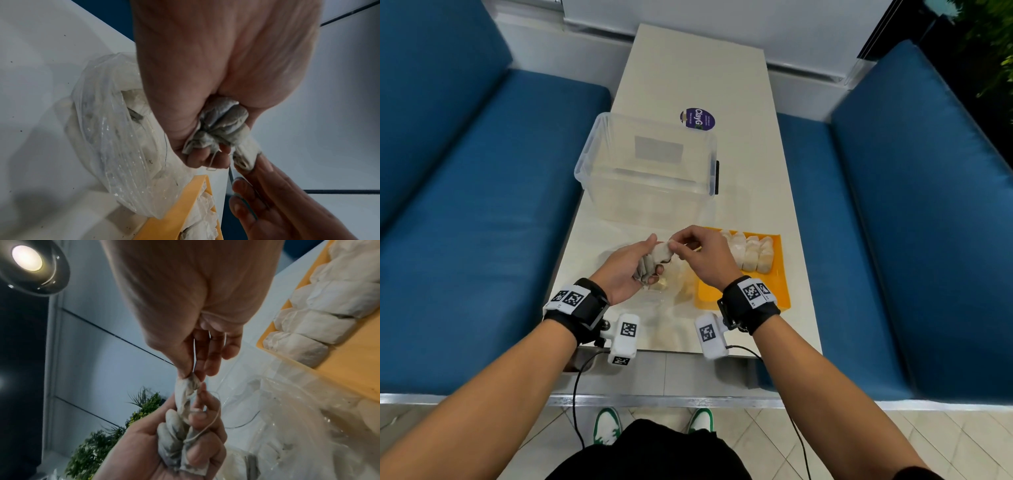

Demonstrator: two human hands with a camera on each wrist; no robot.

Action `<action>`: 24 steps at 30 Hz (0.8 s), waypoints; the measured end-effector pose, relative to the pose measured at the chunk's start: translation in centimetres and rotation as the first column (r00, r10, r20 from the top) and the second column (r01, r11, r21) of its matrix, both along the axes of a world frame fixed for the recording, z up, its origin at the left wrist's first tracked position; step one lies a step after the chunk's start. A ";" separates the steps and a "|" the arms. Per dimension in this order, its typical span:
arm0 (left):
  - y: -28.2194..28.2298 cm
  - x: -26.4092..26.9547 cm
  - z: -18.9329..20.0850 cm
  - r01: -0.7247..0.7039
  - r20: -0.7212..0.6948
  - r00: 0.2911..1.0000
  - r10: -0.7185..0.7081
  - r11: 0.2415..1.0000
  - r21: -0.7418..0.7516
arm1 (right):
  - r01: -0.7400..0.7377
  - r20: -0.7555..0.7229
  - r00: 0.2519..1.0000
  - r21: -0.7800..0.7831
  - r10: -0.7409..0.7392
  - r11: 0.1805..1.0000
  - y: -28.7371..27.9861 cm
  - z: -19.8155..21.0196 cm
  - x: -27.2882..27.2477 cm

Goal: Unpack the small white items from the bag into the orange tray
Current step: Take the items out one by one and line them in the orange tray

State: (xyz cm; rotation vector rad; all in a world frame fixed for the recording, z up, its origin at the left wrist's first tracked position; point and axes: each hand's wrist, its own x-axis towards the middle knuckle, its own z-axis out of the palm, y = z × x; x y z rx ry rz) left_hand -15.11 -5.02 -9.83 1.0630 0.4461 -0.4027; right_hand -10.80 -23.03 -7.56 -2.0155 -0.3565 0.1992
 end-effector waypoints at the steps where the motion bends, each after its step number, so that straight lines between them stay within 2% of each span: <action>1: 0.1 0.0 -0.1 -0.004 0.003 1.000 0.004 1.000 -0.007 | 0.017 -0.022 1.000 0.033 -0.016 0.999 -0.2 0.0 0.1; 8: 0.3 -0.1 0.4 -0.012 0.072 0.997 0.015 0.999 -0.036 | 0.122 -0.199 0.977 0.220 -0.078 0.968 -0.3 -0.1 0.0; 11: -0.1 -0.2 0.7 0.012 0.100 0.995 -0.016 0.999 0.045 | 0.164 -0.250 0.963 0.252 -0.100 0.954 0.0 -0.1 -0.3; 13: -0.3 -0.1 0.7 -0.026 0.103 0.995 0.015 0.994 0.111 | 0.165 -0.281 0.955 0.236 -0.095 0.958 0.2 -0.1 -0.4; 14: -0.3 0.0 0.8 -0.048 0.109 0.993 0.033 0.989 0.138 | 0.152 -0.276 0.956 0.192 -0.095 0.970 0.2 -0.2 -0.3; 16: -0.2 0.1 0.9 -0.069 0.136 0.990 0.040 0.973 0.221 | 0.099 -0.176 0.980 0.021 -0.094 0.995 0.1 -0.5 0.1; 18: 0.0 0.1 0.9 -0.054 0.185 0.983 -0.020 0.921 0.385 | 0.032 -0.070 0.997 -0.103 -0.040 0.994 0.0 -0.7 0.4; 21: 0.2 0.2 0.5 -0.033 0.231 0.964 -0.133 0.802 0.597 | 0.007 0.000 1.000 -0.102 -0.007 0.995 0.0 -0.6 0.6; 24: 0.1 0.1 0.5 0.004 0.213 0.964 -0.159 0.810 0.586 | 0.048 -0.019 0.999 -0.055 -0.049 0.997 0.1 -0.9 0.7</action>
